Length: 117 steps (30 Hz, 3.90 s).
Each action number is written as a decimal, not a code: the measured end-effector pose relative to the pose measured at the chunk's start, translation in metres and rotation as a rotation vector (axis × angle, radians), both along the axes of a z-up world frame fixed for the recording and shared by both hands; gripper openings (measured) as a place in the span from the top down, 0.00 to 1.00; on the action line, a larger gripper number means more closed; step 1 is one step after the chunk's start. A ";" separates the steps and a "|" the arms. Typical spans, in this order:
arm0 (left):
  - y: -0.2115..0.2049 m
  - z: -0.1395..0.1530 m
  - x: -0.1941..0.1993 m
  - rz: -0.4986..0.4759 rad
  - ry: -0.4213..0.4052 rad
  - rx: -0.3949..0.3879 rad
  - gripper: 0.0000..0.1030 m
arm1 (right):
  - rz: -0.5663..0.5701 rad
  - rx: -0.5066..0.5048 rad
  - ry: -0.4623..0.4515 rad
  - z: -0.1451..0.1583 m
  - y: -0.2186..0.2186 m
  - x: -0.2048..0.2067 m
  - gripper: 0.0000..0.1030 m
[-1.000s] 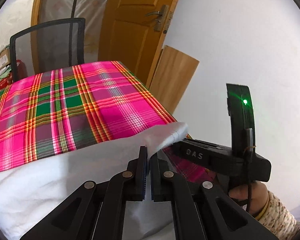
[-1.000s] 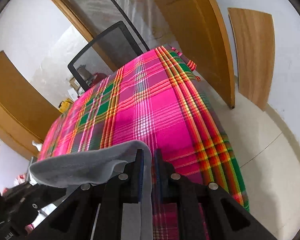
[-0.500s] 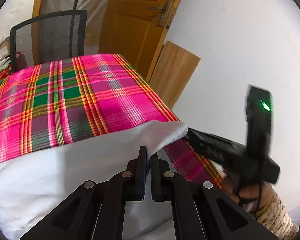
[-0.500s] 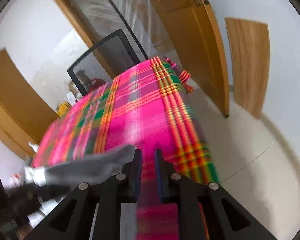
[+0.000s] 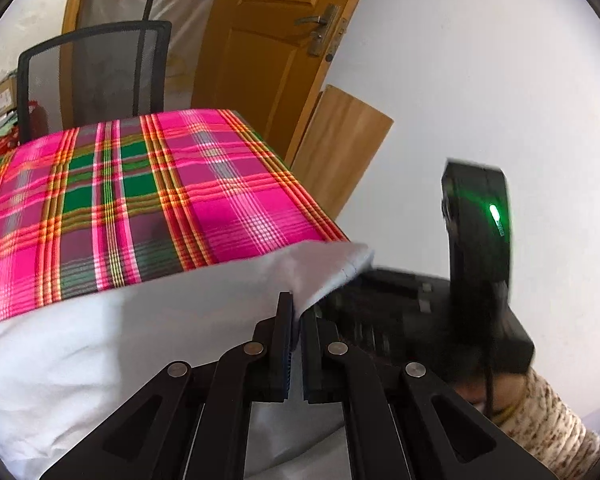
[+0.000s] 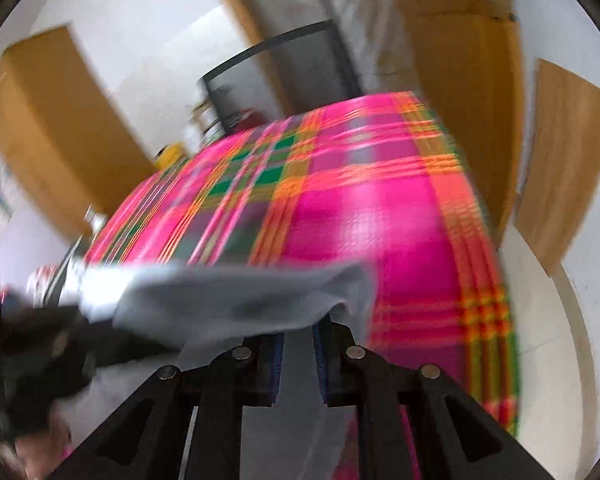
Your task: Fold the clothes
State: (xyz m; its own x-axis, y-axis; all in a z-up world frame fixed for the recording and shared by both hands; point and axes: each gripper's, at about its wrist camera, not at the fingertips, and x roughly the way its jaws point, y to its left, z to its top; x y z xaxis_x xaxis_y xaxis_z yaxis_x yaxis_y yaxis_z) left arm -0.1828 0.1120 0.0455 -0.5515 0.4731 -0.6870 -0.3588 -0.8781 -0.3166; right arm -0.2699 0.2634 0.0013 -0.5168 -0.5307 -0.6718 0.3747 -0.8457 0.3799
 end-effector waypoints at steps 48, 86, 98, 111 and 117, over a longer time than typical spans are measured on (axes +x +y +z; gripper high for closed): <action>-0.141 0.072 0.151 0.049 -0.083 -0.308 0.39 | -0.352 0.022 0.009 0.021 0.042 0.240 0.66; -0.003 -0.019 -0.021 -0.137 -0.390 -0.099 0.30 | -0.394 0.054 -0.029 -0.006 0.013 0.193 0.65; 0.015 -0.027 -0.045 -0.131 -0.460 -0.090 0.30 | -0.390 0.061 -0.048 -0.006 0.014 0.193 0.91; 0.041 -0.039 -0.049 -0.145 -0.501 -0.159 0.30 | -0.291 0.000 0.037 0.014 -0.006 0.204 0.94; 0.051 -0.033 -0.047 -0.149 -0.483 -0.191 0.30 | -0.222 0.006 0.053 0.021 -0.021 0.204 0.94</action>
State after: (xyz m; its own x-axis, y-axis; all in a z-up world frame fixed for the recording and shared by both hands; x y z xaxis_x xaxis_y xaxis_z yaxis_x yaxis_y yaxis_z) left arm -0.2303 0.1626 0.0128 -0.0877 0.3637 -0.9274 -0.3374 -0.8868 -0.3159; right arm -0.0657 0.2426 0.0223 -0.6554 -0.3958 -0.6433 0.1982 -0.9120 0.3591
